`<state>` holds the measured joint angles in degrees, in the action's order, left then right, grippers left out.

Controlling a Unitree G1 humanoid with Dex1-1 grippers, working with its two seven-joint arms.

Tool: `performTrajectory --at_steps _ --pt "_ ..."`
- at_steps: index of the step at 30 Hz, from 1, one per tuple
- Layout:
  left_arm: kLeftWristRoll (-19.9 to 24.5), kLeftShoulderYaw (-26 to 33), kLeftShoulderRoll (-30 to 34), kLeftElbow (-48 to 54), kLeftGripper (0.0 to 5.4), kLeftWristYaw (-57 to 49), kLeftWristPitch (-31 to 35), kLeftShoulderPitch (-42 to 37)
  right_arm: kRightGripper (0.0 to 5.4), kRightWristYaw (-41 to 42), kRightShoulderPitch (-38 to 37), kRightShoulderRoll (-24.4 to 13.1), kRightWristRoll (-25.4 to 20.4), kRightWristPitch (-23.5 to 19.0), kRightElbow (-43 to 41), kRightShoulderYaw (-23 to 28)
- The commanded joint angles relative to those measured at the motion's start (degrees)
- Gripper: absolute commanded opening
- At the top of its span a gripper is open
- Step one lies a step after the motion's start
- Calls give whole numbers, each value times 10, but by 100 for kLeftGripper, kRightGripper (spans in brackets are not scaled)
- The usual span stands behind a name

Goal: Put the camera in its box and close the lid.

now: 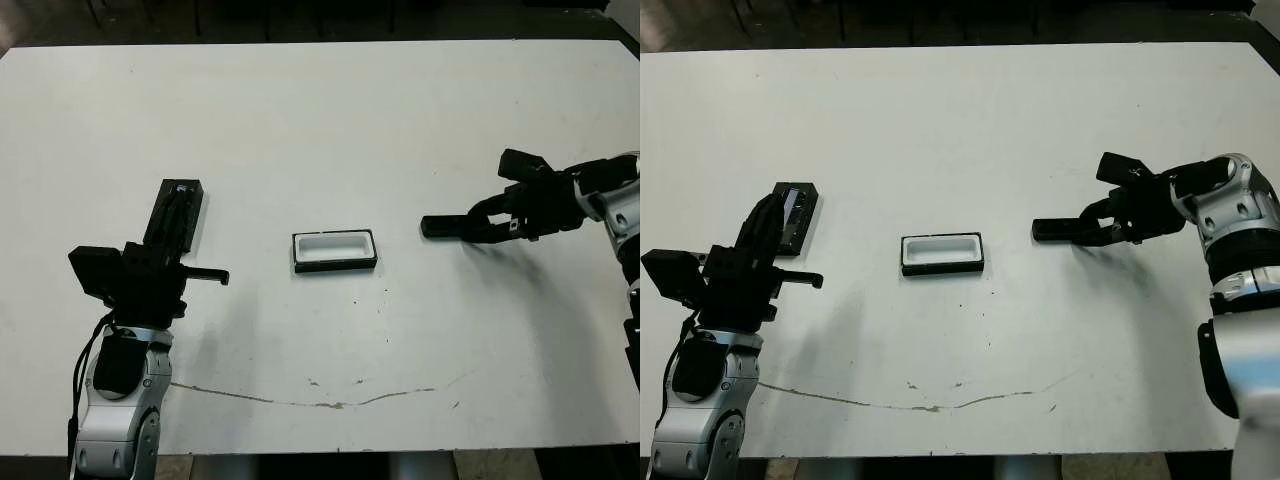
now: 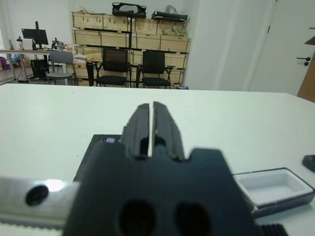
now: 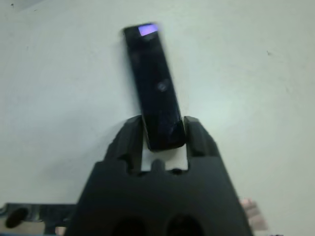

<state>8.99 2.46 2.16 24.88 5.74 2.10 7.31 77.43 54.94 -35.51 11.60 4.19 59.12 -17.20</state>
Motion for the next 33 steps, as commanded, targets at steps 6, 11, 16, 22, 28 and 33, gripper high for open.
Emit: performTrajectory --at_steps 6,11,16,22,28,33 --pt "-2 1 5 1 0 -2 12 11 57 57 -52 2 36 -8 -6 -60" --pt "-2 0 3 2 0 -5 15 12 55 73 -69 -15 31 -9 -44 -75" --pt "-1 -1 3 -1 0 -2 9 12 55 76 -99 -29 -63 -44 -90 7" --pt "-5 -3 4 1 0 -3 10 17 52 67 -134 -39 -171 -132 -234 95" --pt "-5 -7 4 1 0 -1 9 18 52 64 -100 -36 -207 -247 -372 93" --pt "-3 -11 0 6 0 -3 15 22 52 63 -43 -17 -216 -306 -409 65"
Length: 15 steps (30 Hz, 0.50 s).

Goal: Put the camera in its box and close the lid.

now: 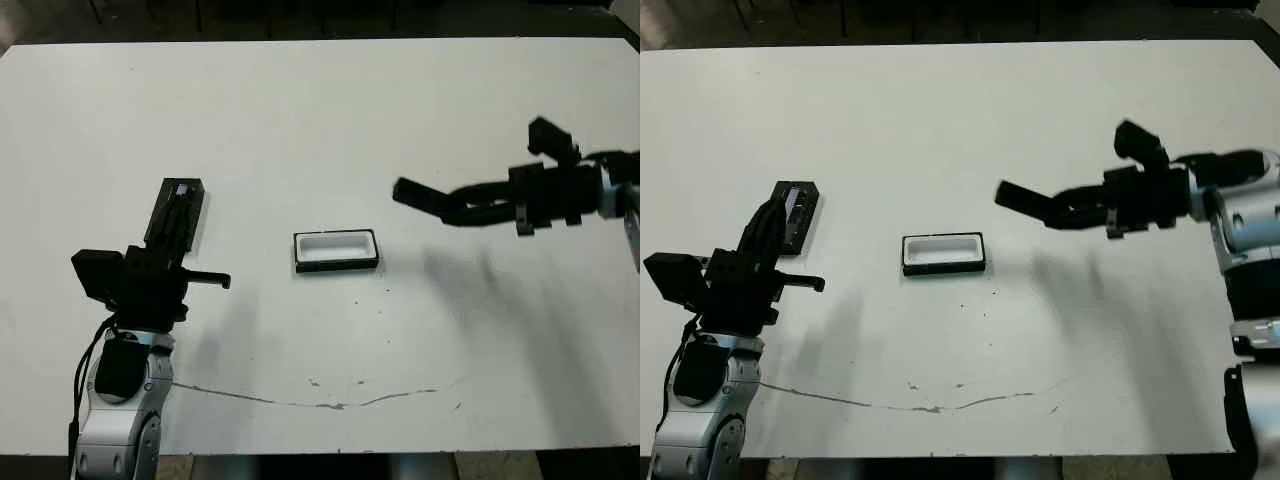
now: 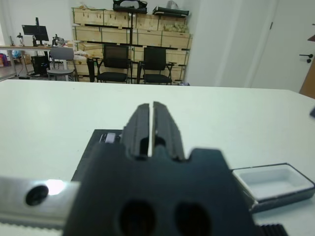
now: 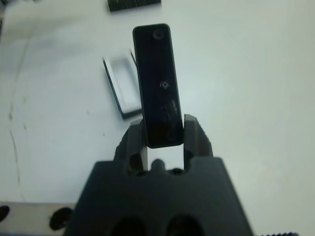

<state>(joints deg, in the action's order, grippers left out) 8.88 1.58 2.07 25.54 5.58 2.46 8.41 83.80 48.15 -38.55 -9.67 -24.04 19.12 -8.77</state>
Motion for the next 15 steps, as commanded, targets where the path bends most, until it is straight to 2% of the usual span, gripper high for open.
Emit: performTrajectory --at_steps 1,7,15 --pt "-4 -4 1 1 0 -4 13 12 52 -3 34 18 2 -25 -11 -28" --pt "-12 -12 -2 -2 0 -9 5 17 52 -7 87 34 59 -28 -16 -107" --pt "-11 -15 -5 -7 0 -10 -1 19 52 4 125 71 122 37 34 -181"
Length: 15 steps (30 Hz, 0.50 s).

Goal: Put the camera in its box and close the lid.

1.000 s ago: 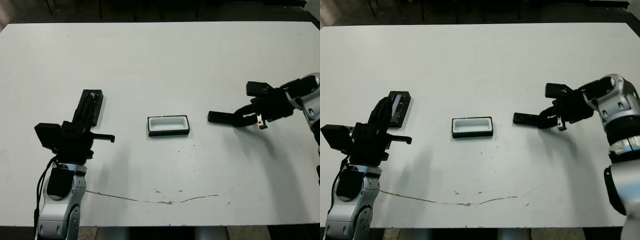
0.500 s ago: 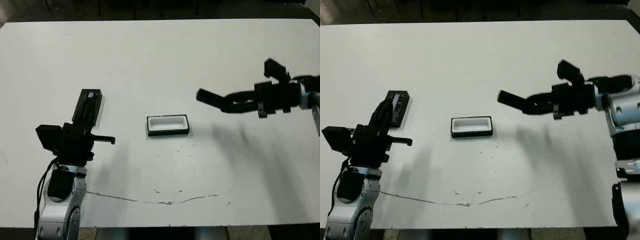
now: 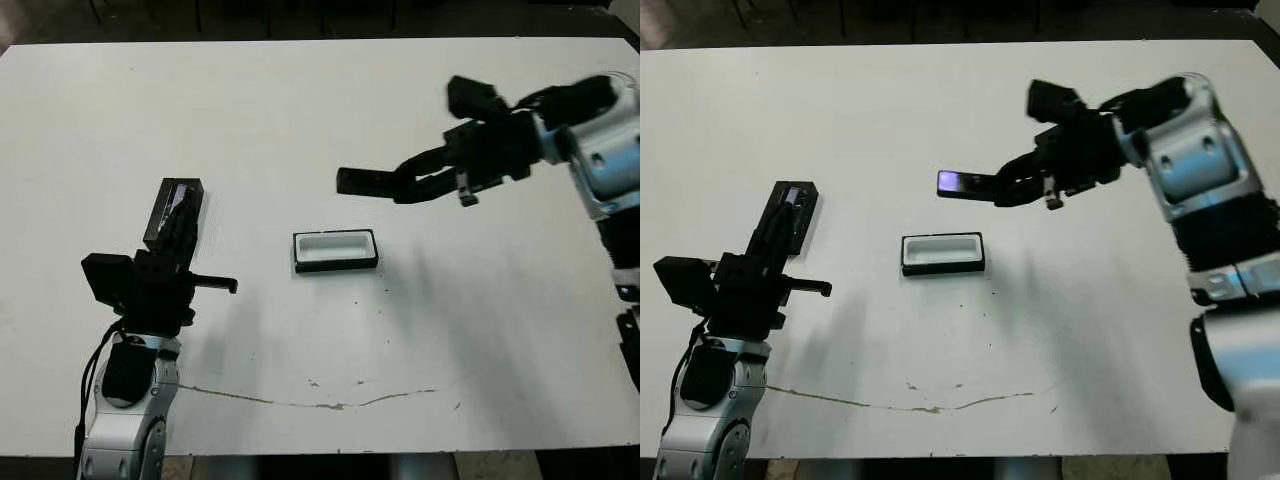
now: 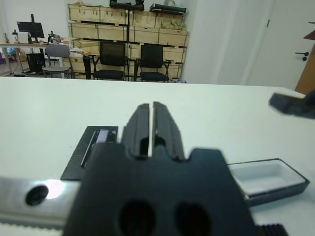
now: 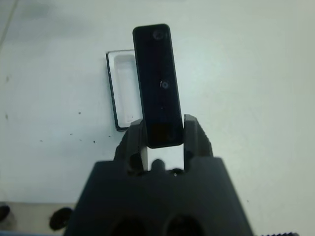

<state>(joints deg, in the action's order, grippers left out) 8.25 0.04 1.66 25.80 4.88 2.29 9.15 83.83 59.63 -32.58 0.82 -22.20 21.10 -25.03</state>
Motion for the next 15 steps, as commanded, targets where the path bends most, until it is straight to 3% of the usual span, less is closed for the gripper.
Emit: performTrajectory --at_steps 1,15 --pt "-5 0 -1 -8 0 -5 3 12 52 6 14 16 23 22 21 -24" --pt "-6 -4 -1 -11 0 -8 9 5 52 19 32 54 79 27 42 -67"
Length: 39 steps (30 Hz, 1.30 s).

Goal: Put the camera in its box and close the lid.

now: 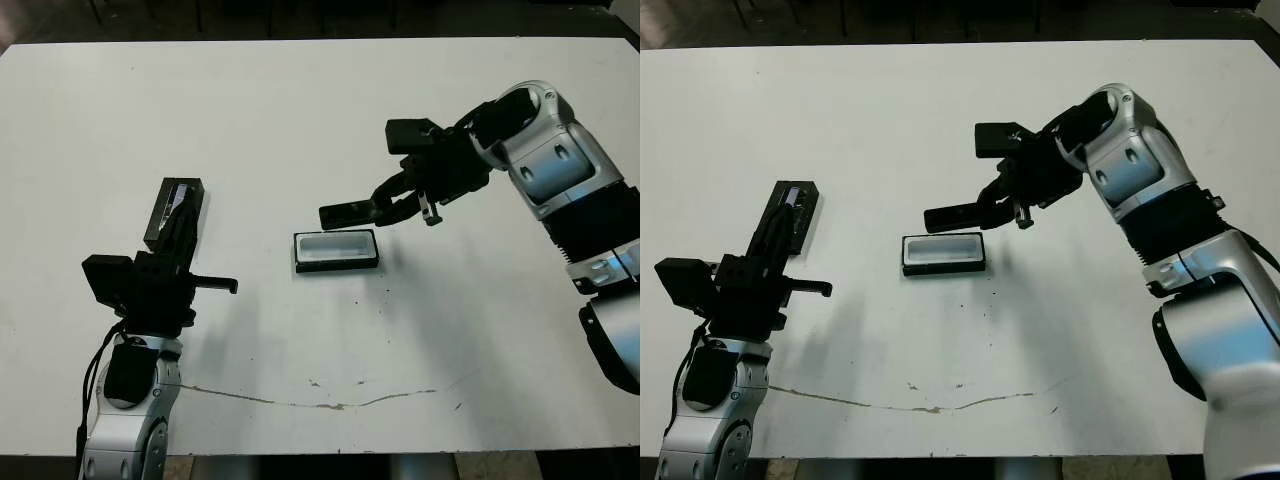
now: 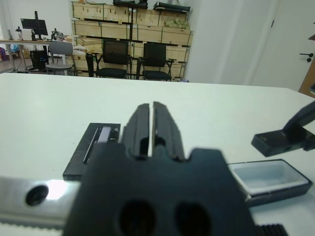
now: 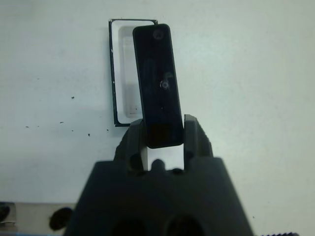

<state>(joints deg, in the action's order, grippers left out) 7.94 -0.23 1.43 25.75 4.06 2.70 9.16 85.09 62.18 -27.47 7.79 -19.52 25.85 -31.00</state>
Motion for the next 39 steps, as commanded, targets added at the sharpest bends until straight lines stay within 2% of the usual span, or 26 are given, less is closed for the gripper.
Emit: performTrajectory --at_steps 1,24,39 --pt "-3 -1 1 -10 0 0 6 4 52 8 6 2 10 4 -10 -9" --pt "-3 -3 5 -3 0 4 8 2 52 18 -10 -5 53 -58 -124 -42" --pt "-7 -9 0 0 0 -1 9 9 52 8 -18 -5 86 -31 -128 -66"
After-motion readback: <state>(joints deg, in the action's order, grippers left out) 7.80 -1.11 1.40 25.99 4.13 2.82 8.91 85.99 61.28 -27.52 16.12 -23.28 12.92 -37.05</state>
